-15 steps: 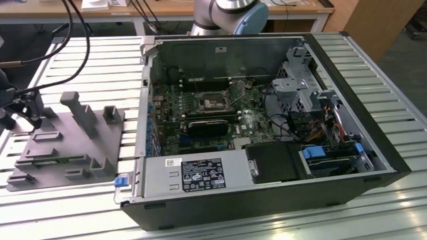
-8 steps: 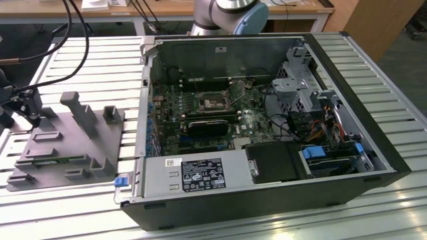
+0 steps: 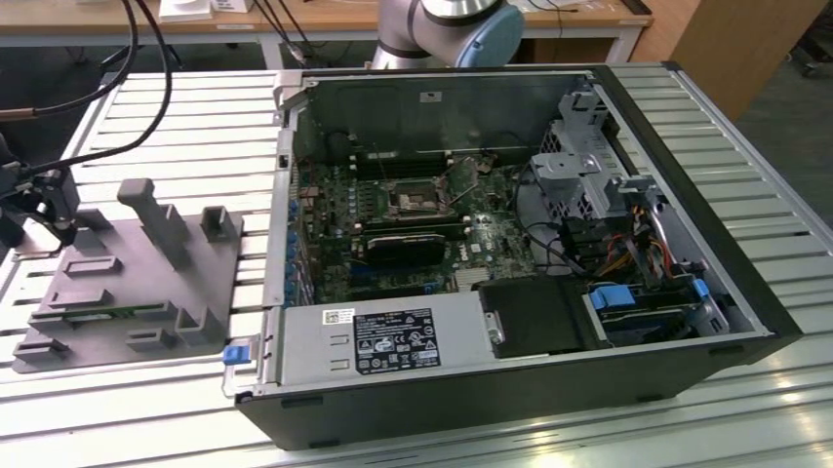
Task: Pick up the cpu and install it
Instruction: 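Pick up the cpu and move it towards the insertion slot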
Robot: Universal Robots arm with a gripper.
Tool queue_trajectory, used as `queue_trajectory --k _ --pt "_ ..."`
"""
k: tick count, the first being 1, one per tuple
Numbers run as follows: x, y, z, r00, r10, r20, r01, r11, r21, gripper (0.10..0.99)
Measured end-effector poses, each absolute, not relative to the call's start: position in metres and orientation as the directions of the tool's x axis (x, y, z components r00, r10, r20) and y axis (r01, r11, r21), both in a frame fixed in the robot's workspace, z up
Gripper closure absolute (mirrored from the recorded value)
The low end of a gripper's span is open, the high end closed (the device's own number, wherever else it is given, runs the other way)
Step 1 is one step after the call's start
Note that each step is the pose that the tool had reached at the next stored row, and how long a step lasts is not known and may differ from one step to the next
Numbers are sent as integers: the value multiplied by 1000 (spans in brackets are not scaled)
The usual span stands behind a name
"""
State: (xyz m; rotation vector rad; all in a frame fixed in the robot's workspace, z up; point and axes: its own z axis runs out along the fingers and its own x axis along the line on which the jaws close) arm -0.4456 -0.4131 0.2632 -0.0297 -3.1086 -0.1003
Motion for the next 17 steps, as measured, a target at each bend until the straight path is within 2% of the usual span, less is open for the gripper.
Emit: queue_trajectory --k 17 --pt "-446 -413 272 -999 18 32 20 998 64 549"
